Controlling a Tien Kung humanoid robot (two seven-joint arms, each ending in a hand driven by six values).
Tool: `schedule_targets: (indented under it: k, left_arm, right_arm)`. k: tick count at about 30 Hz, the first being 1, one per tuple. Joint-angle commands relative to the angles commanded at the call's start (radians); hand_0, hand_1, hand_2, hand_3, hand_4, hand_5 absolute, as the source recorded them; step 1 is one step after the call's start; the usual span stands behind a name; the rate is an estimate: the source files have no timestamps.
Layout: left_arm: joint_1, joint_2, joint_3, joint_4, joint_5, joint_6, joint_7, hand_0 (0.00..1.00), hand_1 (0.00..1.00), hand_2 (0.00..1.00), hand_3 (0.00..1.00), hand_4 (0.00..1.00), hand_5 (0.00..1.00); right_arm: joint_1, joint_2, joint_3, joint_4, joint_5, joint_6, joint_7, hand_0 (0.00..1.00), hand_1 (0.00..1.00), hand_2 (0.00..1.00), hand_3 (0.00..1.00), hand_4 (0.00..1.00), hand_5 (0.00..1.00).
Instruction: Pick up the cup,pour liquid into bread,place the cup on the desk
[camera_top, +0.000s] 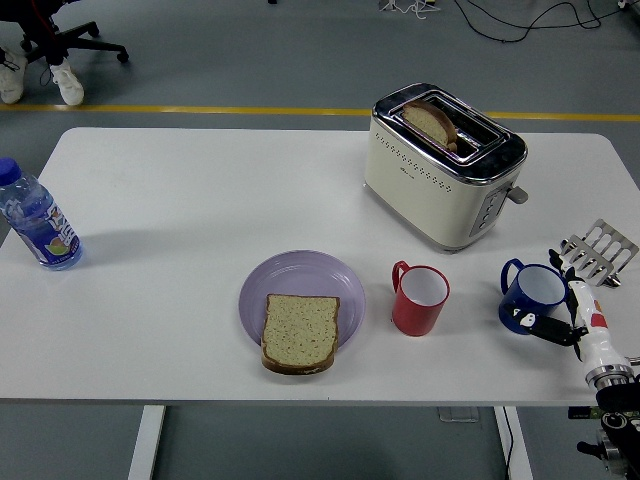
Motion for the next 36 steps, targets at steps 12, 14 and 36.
schedule_targets:
  k: [12, 14, 36]
  left_arm:
    - [-0.002, 0.001, 0.001, 0.0, 0.0, -0.001, 0.0, 0.623, 0.576, 0.615, 0.553, 0.372, 0.983]
    - [-0.003, 0.001, 0.0, 0.0, 0.0, 0.0, 0.0, 0.623, 0.576, 0.615, 0.553, 0.372, 0.983]
    - [-0.004, 0.002, -0.004, 0.0, 0.004, 0.0, 0.0, 0.623, 0.577, 0.614, 0.554, 0.371, 0.986]
  right_arm:
    - [-0.034, -0.024, 0.019, 0.144, -0.017, 0.003, -0.023, 0.95, 0.875, 0.996, 0.998, 0.956, 0.002]
    - [-0.04, -0.028, 0.023, 0.171, -0.018, 0.001, -0.025, 0.95, 0.875, 0.996, 0.998, 0.956, 0.002]
    - [-0.074, -0.034, 0.141, 0.437, 0.484, -0.082, 0.011, 0.684, 0.621, 0.668, 0.641, 0.801, 0.187]
